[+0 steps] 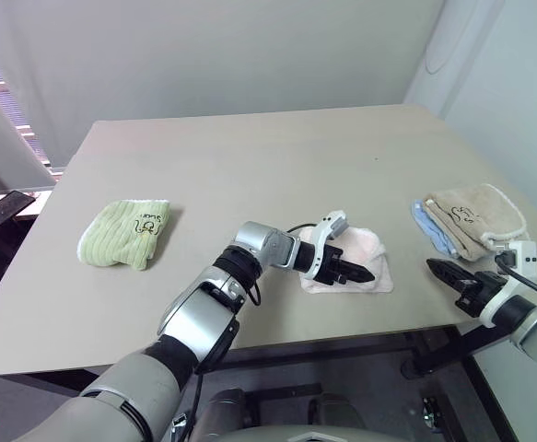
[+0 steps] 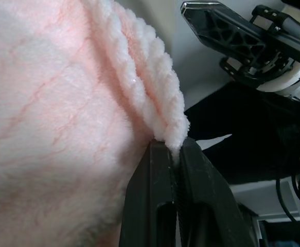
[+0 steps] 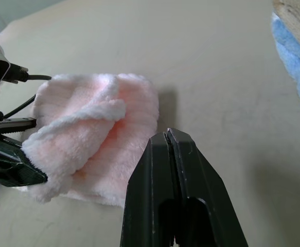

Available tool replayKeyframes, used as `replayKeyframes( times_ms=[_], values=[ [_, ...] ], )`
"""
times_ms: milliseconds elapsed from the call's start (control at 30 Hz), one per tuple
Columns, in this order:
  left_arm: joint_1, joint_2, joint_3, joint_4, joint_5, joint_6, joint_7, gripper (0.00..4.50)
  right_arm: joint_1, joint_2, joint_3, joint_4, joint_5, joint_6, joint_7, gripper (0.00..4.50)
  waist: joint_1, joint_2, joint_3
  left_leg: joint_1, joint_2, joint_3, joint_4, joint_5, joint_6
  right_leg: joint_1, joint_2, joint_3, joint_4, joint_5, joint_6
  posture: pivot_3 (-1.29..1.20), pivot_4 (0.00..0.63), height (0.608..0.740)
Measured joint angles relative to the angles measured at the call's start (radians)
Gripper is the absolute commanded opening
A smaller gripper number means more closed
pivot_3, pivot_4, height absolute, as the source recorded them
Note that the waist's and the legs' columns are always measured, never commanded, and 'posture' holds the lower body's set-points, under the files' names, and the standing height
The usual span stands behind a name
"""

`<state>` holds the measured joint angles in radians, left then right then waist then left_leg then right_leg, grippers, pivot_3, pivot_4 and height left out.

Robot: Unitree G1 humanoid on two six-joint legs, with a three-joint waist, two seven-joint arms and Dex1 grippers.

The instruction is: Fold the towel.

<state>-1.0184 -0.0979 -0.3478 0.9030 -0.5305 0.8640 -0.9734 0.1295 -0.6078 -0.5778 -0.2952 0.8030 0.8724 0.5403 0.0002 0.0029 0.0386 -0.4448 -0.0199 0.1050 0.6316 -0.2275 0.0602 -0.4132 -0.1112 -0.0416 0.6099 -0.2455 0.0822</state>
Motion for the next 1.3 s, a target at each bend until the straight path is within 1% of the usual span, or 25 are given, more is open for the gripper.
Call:
replayKeyframes(
  times_ms=[33, 100, 133, 167, 200, 300, 333, 367, 467, 600, 667, 700, 733, 767, 900, 933, 1033, 1100, 1200, 1300],
  values=[
    [0.000, -0.002, 0.005, 0.000, 0.009, -0.002, -0.015, 1.05, 0.000, 0.000, 0.000, -0.003, 0.001, 0.000, -0.003, 0.00, 0.001, 0.000, 0.000, 0.000, 0.000, 0.000, 0.000, 0.000, 0.000, 0.000, 0.000, 0.000, 0.000, 0.000, 0.000, 0.00, 0.000, 0.730],
    [0.000, -0.007, 0.017, 0.000, 0.027, -0.006, -0.040, 1.79, -0.006, 0.000, 0.005, -0.004, 0.005, -0.001, -0.005, 0.00, 0.006, 0.000, 0.000, 0.000, 0.000, -0.001, 0.001, 0.000, 0.000, 0.001, 0.000, -0.001, 0.000, 0.000, 0.000, 0.00, 0.000, 0.730],
    [0.000, -0.012, 0.025, 0.000, 0.033, -0.007, -0.051, 2.08, -0.012, 0.000, 0.011, -0.004, 0.005, -0.001, -0.005, 0.00, 0.009, 0.000, 0.000, 0.000, 0.000, -0.001, 0.001, 0.000, 0.000, 0.001, 0.000, -0.001, 0.000, 0.000, 0.000, 0.00, 0.000, 0.730],
    [0.001, -0.014, 0.035, -0.001, 0.040, -0.008, -0.057, 2.55, -0.017, 0.000, 0.017, -0.004, 0.006, -0.002, -0.006, 0.00, 0.011, 0.000, 0.000, 0.001, 0.000, -0.001, 0.001, 0.000, 0.000, 0.001, 0.000, -0.001, 0.000, 0.000, 0.000, 0.00, 0.000, 0.730],
    [0.001, -0.016, 0.050, -0.001, 0.041, -0.008, -0.063, 2.85, -0.020, 0.000, 0.019, -0.004, 0.006, -0.003, -0.006, 0.00, 0.012, 0.000, 0.000, 0.001, 0.000, -0.001, 0.002, 0.000, 0.000, 0.001, 0.000, -0.001, 0.000, 0.000, 0.000, 0.00, 0.000, 0.730],
    [0.002, -0.016, 0.098, -0.012, 0.041, -0.001, -0.082, 3.96, -0.041, 0.002, 0.032, -0.003, 0.006, -0.007, -0.009, 0.00, 0.013, 0.001, 0.000, 0.001, 0.000, -0.002, 0.002, 0.000, 0.001, 0.002, 0.000, -0.002, 0.000, 0.000, 0.000, 0.00, 0.000, 0.730],
    [0.003, -0.015, 0.108, -0.020, 0.041, -0.001, -0.088, 4.29, -0.048, 0.003, 0.035, -0.003, 0.006, -0.008, -0.011, 0.00, 0.013, 0.001, -0.001, 0.001, 0.000, -0.002, 0.003, 0.000, 0.001, 0.003, 0.000, -0.003, 0.000, 0.000, 0.000, 0.00, 0.000, 0.730],
    [0.006, -0.012, 0.125, -0.038, 0.040, -0.001, -0.096, 4.48, -0.060, 0.007, 0.035, 0.000, 0.007, -0.009, -0.015, 0.00, 0.013, 0.002, -0.001, 0.000, 0.000, -0.002, 0.003, 0.000, 0.001, 0.003, 0.000, -0.003, 0.000, 0.000, 0.000, 0.00, 0.000, 0.730],
    [0.022, 0.010, 0.185, -0.148, 0.035, -0.043, -0.103, 4.48, -0.114, 0.021, 0.026, 0.005, 0.037, -0.015, -0.033, 0.00, 0.012, 0.003, -0.002, 0.001, 0.000, -0.002, 0.003, 0.000, 0.002, 0.004, 0.000, -0.003, 0.000, 0.000, 0.000, 0.00, 0.000, 0.730],
    [0.097, 0.076, 0.200, -0.352, 0.094, -0.286, -0.092, 4.48, -0.199, 0.021, 0.029, -0.023, 0.097, -0.015, -0.037, 0.00, 0.011, 0.005, -0.003, 0.002, 0.001, -0.002, 0.003, 0.000, 0.002, 0.004, 0.001, -0.002, 0.002, 0.000, 0.001, 0.00, 0.000, 0.730],
    [0.123, 0.124, 0.197, -0.388, 0.149, -0.400, -0.076, 4.48, -0.261, 0.021, 0.065, -0.026, 0.100, -0.028, -0.037, 0.00, 0.011, 0.005, -0.003, 0.003, 0.001, -0.002, 0.003, 0.000, 0.002, 0.004, 0.001, -0.002, 0.003, 0.000, 0.001, 0.00, 0.000, 0.730],
    [0.128, 0.138, 0.199, -0.388, 0.162, -0.423, -0.067, 4.11, -0.283, 0.021, 0.082, -0.026, 0.098, -0.034, -0.037, 0.00, 0.012, 0.005, -0.003, 0.003, 0.001, -0.002, 0.003, 0.000, 0.002, 0.004, 0.001, -0.003, 0.003, 0.000, 0.001, 0.00, 0.000, 0.730],
    [0.136, 0.152, 0.205, -0.388, 0.166, -0.436, -0.066, 3.88, -0.305, 0.021, 0.109, -0.024, 0.089, -0.040, -0.036, 0.00, 0.014, 0.005, -0.003, 0.003, 0.001, -0.003, 0.005, 0.000, 0.002, 0.005, 0.001, -0.004, 0.003, 0.000, 0.001, 0.00, 0.000, 0.730],
    [0.145, 0.165, 0.209, -0.389, 0.166, -0.440, -0.070, 3.55, -0.318, 0.021, 0.134, -0.022, 0.081, -0.046, -0.033, 0.00, 0.016, 0.005, -0.003, 0.002, 0.001, -0.003, 0.006, 0.000, 0.002, 0.004, 0.001, -0.005, 0.003, 0.000, 0.001, 0.00, 0.000, 0.730],
    [0.190, 0.204, 0.209, -0.396, 0.174, -0.482, -0.114, 2.10, -0.364, 0.033, 0.209, 0.039, 0.051, -0.074, -0.007, 0.00, 0.014, 0.005, -0.003, 0.000, 0.001, -0.003, 0.015, -0.005, 0.009, 0.005, -0.001, -0.006, 0.003, 0.000, 0.001, 0.00, 0.000, 0.730],
    [0.198, 0.205, 0.202, -0.396, 0.185, -0.504, -0.117, 1.80, -0.376, 0.036, 0.226, 0.060, 0.039, -0.084, 0.004, 0.00, 0.014, 0.005, -0.003, -0.001, 0.000, -0.002, 0.016, -0.006, 0.010, 0.005, -0.001, -0.006, 0.003, 0.000, 0.001, 0.00, 0.000, 0.730],
    [0.220, 0.192, 0.177, -0.394, 0.216, -0.574, -0.136, 0.61, -0.389, 0.036, 0.300, 0.114, -0.017, -0.118, 0.049, 0.00, 0.015, 0.005, -0.003, 0.000, -0.002, -0.001, 0.018, -0.008, 0.013, 0.007, -0.005, -0.006, 0.002, 0.000, 0.001, 0.00, 0.000, 0.730],
    [0.227, 0.167, 0.160, -0.369, 0.239, -0.613, -0.136, 0.03, -0.388, 0.036, 0.341, 0.147, -0.047, -0.126, 0.083, 0.00, 0.016, 0.005, -0.003, -0.001, -0.004, -0.001, 0.018, -0.008, 0.014, 0.007, -0.007, -0.006, 0.002, 0.000, 0.001, 0.00, 0.000, 0.730],
    [0.230, 0.132, 0.103, -0.302, 0.307, -0.713, -0.135, 0.03, -0.372, 0.017, 0.395, 0.202, -0.109, -0.157, 0.134, 0.00, 0.016, 0.005, -0.003, 0.000, -0.004, 0.000, 0.018, -0.009, 0.015, 0.008, -0.007, -0.006, 0.002, 0.001, 0.001, 0.00, 0.000, 0.730],
    [0.237, 0.094, 0.057, -0.181, 0.372, -0.820, -0.127, 0.03, -0.344, 0.014, 0.424, 0.269, -0.160, -0.180, 0.171, 0.00, 0.014, 0.005, -0.003, 0.000, -0.004, 0.000, 0.018, -0.009, 0.015, 0.007, -0.007, -0.006, 0.002, 0.001, 0.001, 0.00, 0.000, 0.730]
  ],
)
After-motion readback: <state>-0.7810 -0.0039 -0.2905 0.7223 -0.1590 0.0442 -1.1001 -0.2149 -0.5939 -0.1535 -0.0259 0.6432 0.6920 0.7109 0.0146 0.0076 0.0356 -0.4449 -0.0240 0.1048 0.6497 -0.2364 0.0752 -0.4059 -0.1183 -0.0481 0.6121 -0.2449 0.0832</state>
